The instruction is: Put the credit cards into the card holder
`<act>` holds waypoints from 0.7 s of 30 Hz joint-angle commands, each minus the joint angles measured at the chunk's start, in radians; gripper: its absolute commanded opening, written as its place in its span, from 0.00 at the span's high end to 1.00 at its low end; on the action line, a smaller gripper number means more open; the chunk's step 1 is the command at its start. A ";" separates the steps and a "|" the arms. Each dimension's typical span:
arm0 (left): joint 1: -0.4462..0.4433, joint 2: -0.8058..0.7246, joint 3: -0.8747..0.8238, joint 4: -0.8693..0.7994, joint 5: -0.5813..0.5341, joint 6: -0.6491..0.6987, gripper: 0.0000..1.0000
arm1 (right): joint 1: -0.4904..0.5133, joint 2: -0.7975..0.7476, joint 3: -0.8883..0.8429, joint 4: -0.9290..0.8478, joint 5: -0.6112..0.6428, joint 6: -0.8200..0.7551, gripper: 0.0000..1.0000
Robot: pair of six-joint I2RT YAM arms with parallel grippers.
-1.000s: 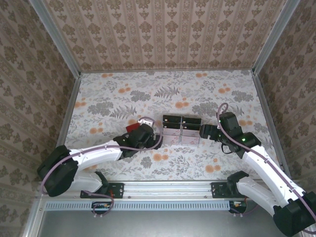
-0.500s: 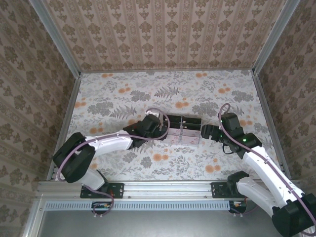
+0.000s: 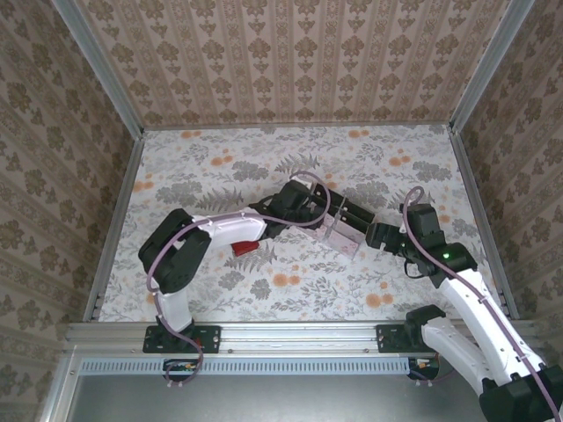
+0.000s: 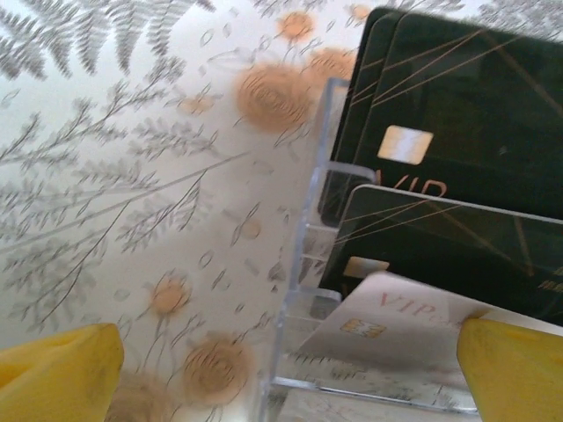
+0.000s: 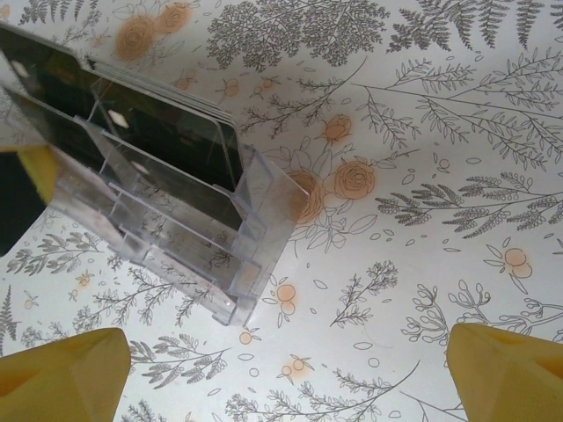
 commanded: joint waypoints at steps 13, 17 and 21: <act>0.131 -0.445 -0.224 -0.046 0.104 -0.099 0.00 | 0.135 0.114 0.046 0.141 -0.152 0.080 0.12; 0.187 -0.561 -0.300 -0.076 0.065 -0.109 0.00 | 0.284 0.277 0.097 0.254 -0.105 0.117 0.12; 0.258 -0.661 -0.374 -0.094 0.056 -0.165 0.00 | 0.408 0.476 0.191 0.328 -0.077 0.123 0.12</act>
